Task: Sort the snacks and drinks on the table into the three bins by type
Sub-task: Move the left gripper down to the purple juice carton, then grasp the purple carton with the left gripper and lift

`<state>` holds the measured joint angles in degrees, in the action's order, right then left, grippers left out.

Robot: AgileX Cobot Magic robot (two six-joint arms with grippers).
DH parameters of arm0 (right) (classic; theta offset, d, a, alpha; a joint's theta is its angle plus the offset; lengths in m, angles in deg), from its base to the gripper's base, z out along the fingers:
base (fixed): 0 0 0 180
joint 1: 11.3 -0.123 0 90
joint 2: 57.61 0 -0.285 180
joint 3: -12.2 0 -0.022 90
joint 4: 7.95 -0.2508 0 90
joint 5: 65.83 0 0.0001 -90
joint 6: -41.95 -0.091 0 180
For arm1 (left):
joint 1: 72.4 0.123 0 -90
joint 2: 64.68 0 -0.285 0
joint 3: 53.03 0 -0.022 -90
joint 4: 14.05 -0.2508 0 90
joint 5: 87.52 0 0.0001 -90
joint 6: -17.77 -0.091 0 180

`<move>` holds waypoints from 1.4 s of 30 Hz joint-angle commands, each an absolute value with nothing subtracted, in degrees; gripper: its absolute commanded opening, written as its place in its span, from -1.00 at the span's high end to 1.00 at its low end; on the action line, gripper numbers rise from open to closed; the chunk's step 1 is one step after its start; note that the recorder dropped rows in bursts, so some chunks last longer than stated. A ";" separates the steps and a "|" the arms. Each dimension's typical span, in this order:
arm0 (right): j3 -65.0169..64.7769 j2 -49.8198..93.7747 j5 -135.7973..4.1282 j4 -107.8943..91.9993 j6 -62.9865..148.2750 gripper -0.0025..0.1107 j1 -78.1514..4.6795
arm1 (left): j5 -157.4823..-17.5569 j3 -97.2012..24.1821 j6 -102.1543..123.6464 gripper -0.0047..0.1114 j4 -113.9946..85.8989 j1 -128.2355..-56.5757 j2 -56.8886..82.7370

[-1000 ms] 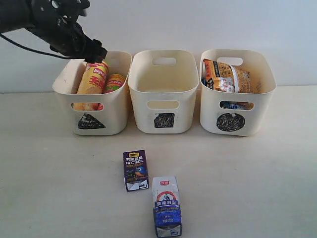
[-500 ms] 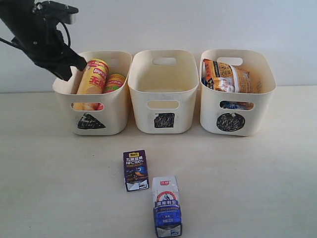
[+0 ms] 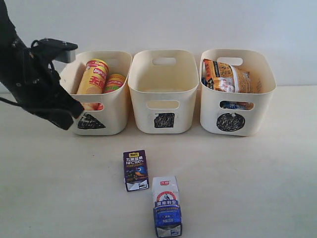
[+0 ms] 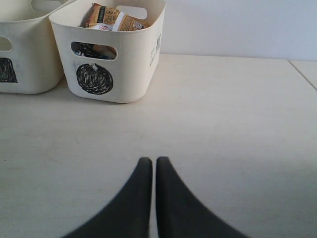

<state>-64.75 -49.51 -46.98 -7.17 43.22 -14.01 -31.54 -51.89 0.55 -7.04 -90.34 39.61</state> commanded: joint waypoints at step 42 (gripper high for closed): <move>-65.02 -49.82 -47.33 -7.38 43.21 0.96 -13.59 | -66.64 -43.85 16.98 -0.61 -3.07 -105.53 56.40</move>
<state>-64.75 -49.51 -46.98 -7.17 43.22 -14.01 -66.00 -43.36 13.05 0.53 -105.13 54.85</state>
